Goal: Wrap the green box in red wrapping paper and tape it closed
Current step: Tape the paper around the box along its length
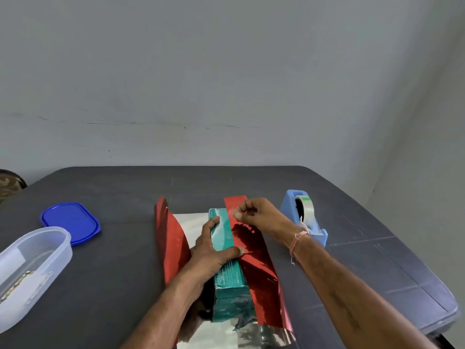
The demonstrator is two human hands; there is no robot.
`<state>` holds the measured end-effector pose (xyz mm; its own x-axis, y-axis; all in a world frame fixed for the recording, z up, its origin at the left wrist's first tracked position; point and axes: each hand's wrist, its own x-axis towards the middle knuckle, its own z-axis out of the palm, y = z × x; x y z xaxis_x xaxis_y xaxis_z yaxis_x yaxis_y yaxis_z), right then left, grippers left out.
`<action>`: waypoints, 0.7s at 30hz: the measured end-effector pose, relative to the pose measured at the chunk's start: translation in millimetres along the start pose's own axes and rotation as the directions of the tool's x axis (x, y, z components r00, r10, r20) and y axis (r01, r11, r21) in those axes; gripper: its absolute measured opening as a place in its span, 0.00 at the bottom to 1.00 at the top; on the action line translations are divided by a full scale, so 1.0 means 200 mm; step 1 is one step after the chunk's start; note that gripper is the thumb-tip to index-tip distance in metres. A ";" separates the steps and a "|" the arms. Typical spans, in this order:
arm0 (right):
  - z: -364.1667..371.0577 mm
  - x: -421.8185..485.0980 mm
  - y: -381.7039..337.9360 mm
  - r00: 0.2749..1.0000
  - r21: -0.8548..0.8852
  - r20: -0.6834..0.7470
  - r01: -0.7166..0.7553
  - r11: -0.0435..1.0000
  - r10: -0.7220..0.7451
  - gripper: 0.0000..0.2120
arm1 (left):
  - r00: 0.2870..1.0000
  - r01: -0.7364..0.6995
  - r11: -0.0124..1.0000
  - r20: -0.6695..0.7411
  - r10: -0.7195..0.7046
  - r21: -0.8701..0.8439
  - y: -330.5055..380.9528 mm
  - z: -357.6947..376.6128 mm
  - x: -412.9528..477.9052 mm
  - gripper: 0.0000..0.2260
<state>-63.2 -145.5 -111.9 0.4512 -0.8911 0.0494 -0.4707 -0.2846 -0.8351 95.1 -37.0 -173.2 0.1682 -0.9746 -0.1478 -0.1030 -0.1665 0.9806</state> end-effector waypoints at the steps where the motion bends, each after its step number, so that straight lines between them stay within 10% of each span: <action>1: 0.00 0.03 0.00 1.000 -0.018 0.008 -0.008 1.000 0.008 0.06 | 1.000 -0.003 1.000 -0.001 0.003 0.004 0.00 0.00 0.00 0.43; 21: 0.08 0.15 0.01 0.999 -0.299 -0.043 0.008 0.954 -0.022 0.04 | 0.999 -0.038 0.999 -0.019 0.038 -0.003 -0.02 0.01 0.03 0.43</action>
<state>-39.0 -167.5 -121.5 0.4285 -0.8989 0.0909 -0.6724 -0.3845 -0.6324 94.6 -41.4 -178.9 0.1829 -0.9772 -0.1078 -0.1066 -0.1287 0.9859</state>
